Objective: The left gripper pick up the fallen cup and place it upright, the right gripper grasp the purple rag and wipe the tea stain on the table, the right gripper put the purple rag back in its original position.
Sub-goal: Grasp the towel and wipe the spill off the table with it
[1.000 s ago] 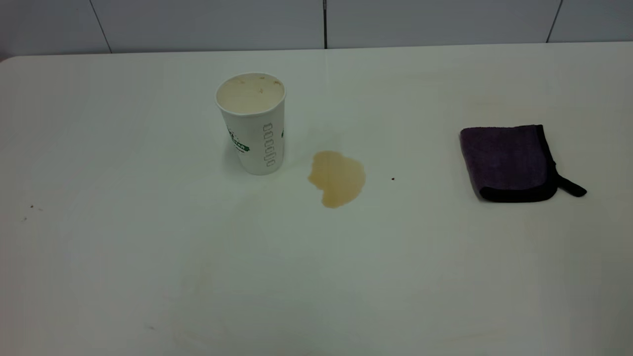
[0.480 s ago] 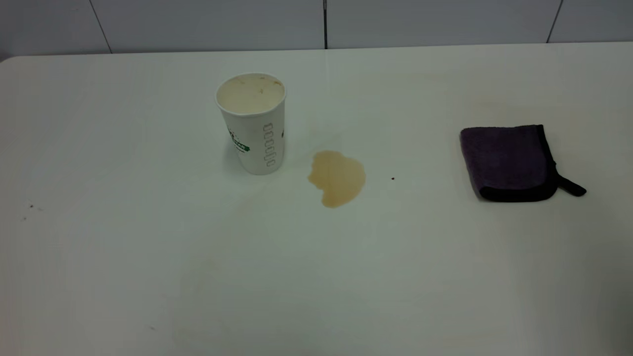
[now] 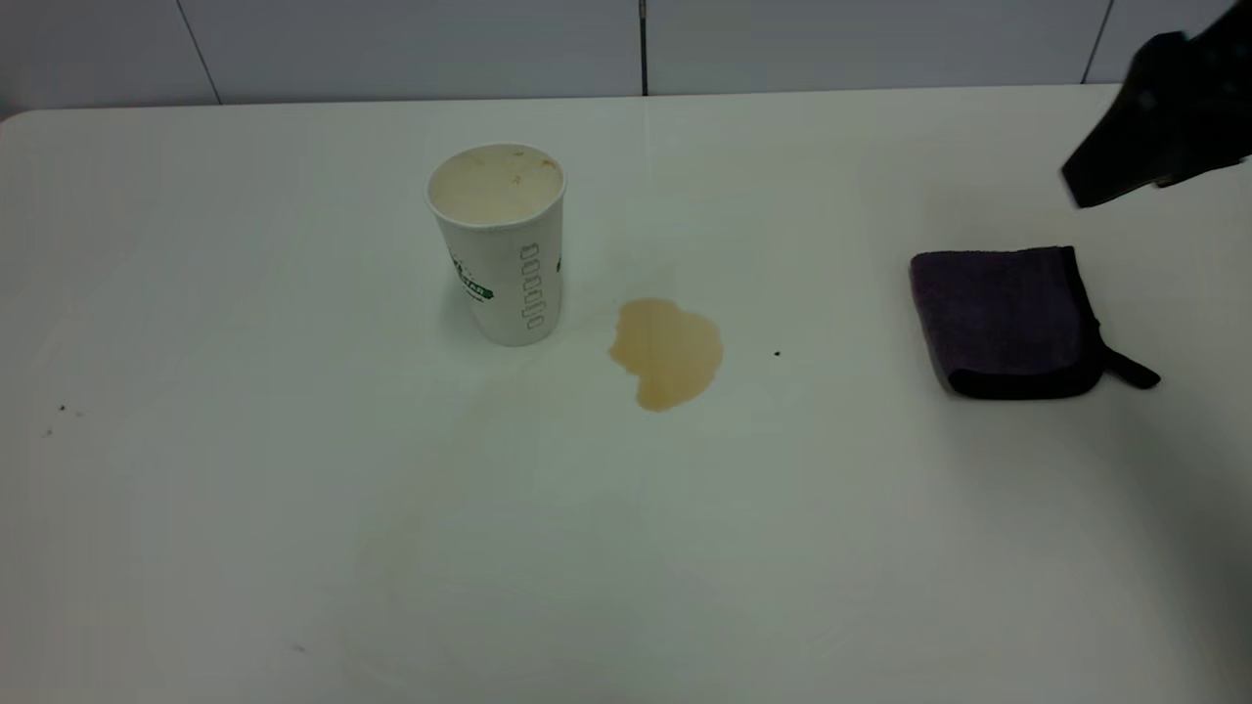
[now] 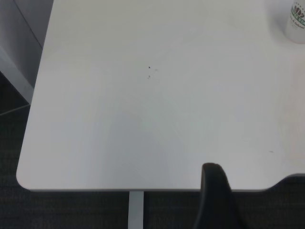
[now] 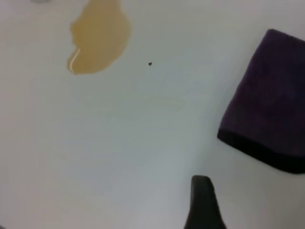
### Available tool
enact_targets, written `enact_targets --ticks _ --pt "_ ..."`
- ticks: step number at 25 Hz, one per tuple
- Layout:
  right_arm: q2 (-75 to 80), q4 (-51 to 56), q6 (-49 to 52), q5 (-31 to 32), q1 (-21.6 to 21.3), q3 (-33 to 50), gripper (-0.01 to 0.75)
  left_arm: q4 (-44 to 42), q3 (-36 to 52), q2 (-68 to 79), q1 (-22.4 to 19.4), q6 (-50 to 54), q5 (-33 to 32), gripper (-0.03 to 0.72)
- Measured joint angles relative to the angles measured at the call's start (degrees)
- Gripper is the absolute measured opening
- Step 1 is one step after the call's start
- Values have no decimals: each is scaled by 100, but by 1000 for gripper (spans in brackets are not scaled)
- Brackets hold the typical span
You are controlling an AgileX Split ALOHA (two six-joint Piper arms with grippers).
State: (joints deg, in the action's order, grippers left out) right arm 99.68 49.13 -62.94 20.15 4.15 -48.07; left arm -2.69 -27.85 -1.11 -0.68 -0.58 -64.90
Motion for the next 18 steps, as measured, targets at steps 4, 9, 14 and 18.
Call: enact_targets --ticks 4,9,14,18 --pt "1172 -133 10 -333 221 -861 566 0 0 0 0 0 0 489" --pt "2412 -665 401 -347 221 -1942 566 0 0 0 0 0 0 489" --pt "3372 -1759 1127 -107 233 -2792 566 0 0 0 0 -2 0 489" --pt "3695 -3131 2176 -71 241 -3162 566 0 0 0 0 -2 0 489"
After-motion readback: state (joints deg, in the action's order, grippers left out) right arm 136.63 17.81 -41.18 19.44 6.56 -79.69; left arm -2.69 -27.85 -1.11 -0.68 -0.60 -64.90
